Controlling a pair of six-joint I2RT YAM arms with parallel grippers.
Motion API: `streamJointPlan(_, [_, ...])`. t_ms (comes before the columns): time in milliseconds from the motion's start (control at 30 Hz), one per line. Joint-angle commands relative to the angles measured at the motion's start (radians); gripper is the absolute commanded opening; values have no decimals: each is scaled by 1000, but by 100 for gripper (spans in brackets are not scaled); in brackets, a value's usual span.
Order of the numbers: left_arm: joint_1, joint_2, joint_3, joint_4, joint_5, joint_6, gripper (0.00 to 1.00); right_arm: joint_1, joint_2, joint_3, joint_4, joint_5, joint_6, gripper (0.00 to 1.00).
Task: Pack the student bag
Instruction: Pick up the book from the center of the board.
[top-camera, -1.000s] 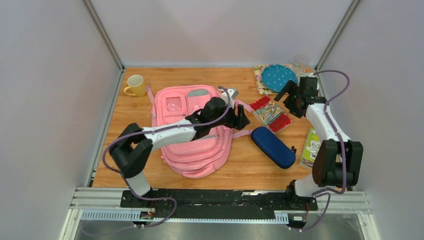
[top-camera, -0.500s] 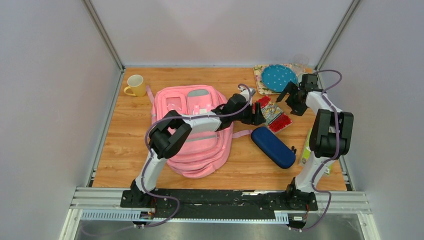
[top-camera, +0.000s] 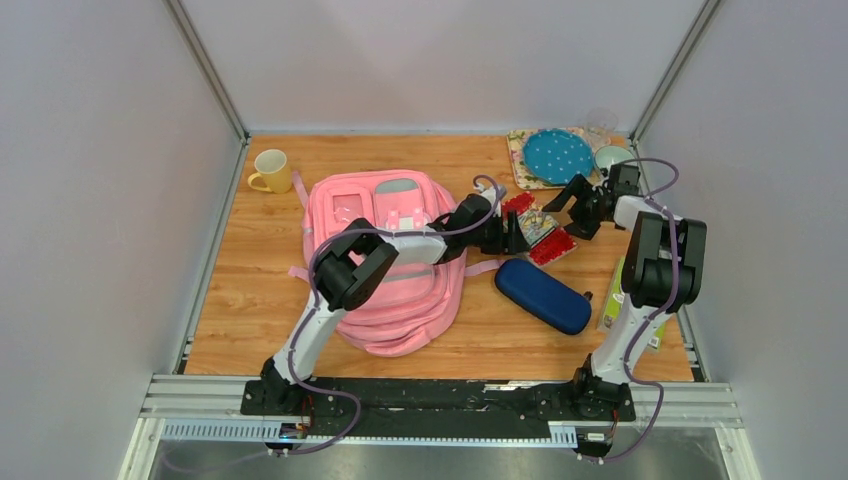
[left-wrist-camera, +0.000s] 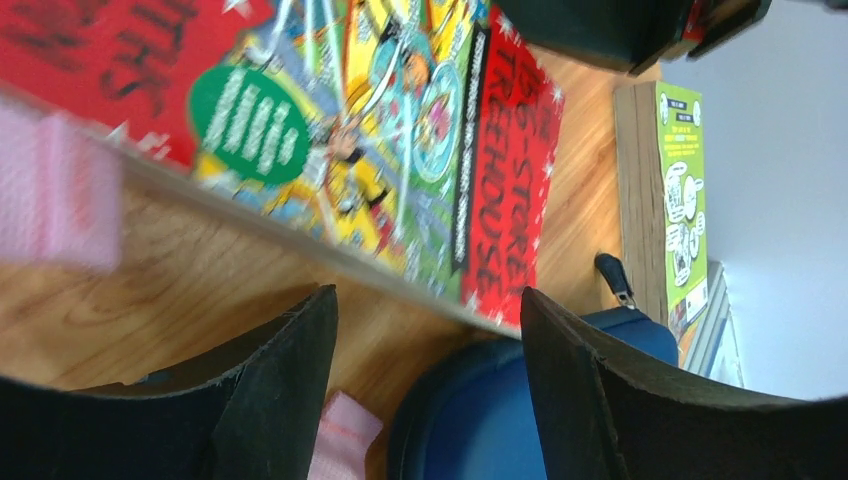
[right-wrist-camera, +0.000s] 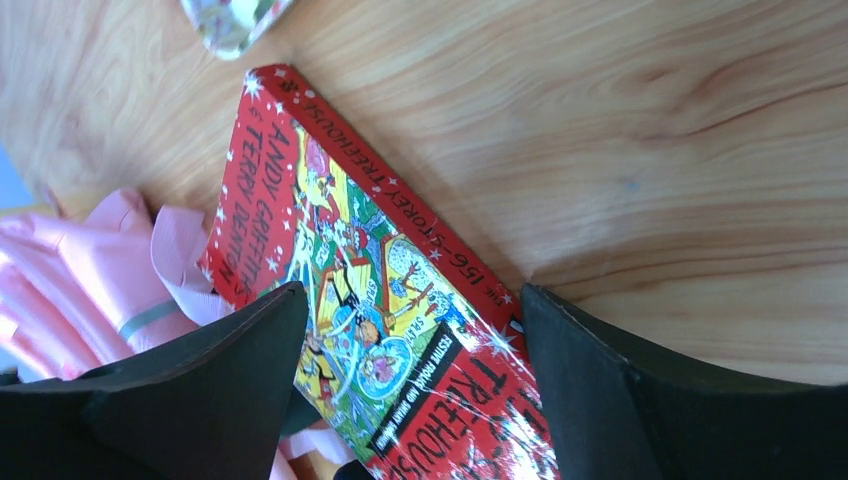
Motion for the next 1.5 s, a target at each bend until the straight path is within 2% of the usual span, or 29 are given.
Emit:
streamJointPlan(0, [10, 54, 77, 6, 67, -21, 75, 9, -14, -86, 33, -177, -2, 82])
streamJointPlan(100, [18, 89, 137, -16, 115, -32, 71, 9, -37, -107, 47, -230, 2, 74])
streamJointPlan(233, [29, 97, 154, -2, 139, -55, 53, 11, -69, -133, 58, -280, -6, 67])
streamJointPlan(333, [29, 82, 155, 18, 147, -73, 43, 16, -80, -147, 50, -286, -21, 65])
streamJointPlan(400, [27, 71, 160, 35, 152, -86, 43, 23, -79, -152, 47, -294, -26, 62])
streamJointPlan(533, [29, 54, 174, 35, 152, -89, 51, 39, -74, -172, 42, -296, -29, 59])
streamJointPlan(633, [30, 48, 177, 40, 153, -99, 54, 43, -82, -191, 51, -297, -25, 58])
streamJointPlan(767, [27, 40, 163, 49, 142, -113, 54, 43, -114, -219, 65, -299, -17, 54])
streamJointPlan(833, [29, 31, 152, 66, 144, -121, 41, 43, -135, -227, 64, -299, -17, 52])
streamJointPlan(900, [29, 19, 140, 81, 142, -121, 36, 43, -157, -239, 67, -302, -12, 51])
streamJointPlan(967, [29, 5, 134, 86, 138, -113, 36, 43, -169, -250, 65, -300, -12, 51])
streamJointPlan(1100, [29, -1, 141, 69, 133, -98, 43, 43, -186, -262, 67, -306, -8, 51])
streamJointPlan(1467, [23, 13, 143, 109, 168, -121, 47, 43, -227, -307, 99, -349, 11, 50])
